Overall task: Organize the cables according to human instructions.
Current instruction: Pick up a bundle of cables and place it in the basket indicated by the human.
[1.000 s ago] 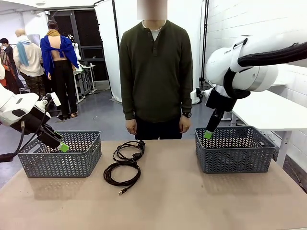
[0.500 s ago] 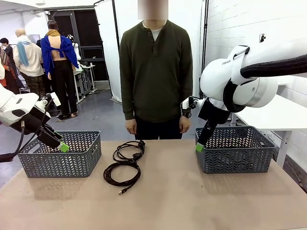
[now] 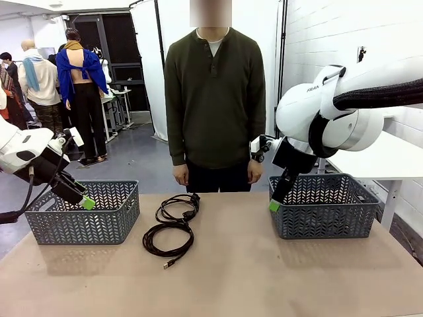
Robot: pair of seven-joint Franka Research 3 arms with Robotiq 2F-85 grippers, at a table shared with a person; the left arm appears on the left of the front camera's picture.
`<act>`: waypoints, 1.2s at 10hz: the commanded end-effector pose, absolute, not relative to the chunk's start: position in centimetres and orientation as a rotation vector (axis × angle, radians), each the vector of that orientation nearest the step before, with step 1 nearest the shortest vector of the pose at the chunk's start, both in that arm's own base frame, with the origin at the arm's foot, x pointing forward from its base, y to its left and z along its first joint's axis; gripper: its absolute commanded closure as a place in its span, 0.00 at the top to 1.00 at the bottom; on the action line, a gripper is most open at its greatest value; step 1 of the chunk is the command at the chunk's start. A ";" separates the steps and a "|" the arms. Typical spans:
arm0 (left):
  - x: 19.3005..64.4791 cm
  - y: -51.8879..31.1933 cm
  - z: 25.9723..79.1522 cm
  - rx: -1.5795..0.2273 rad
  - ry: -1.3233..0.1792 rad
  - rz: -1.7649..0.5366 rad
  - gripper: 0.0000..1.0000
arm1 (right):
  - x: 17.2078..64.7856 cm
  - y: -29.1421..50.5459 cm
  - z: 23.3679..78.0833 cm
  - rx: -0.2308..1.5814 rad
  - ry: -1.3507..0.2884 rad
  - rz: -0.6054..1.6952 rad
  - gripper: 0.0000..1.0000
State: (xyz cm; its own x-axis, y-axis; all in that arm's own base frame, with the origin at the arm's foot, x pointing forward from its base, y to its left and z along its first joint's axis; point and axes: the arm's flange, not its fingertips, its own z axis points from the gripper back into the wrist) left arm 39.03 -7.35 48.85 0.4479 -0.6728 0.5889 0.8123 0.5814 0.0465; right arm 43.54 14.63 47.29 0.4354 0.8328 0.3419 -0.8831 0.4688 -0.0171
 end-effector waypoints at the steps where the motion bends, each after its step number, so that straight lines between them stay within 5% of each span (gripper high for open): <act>1: 39.1 -7.1 48.8 -0.277 -0.610 -0.947 1.00 | 43.7 14.7 47.3 0.171 -0.321 1.076 1.00; 12: 39.1 -7.1 48.8 -0.277 -0.610 -0.947 1.00 | 43.7 14.7 47.3 0.171 -0.321 1.076 1.00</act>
State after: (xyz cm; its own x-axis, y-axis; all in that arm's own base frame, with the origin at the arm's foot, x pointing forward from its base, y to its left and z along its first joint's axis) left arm 39.03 -7.35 48.85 0.4479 -0.6728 0.5889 0.8123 0.5814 0.0464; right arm 43.53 14.68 47.29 0.4343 0.8332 0.3423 -0.8838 0.4676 -0.0167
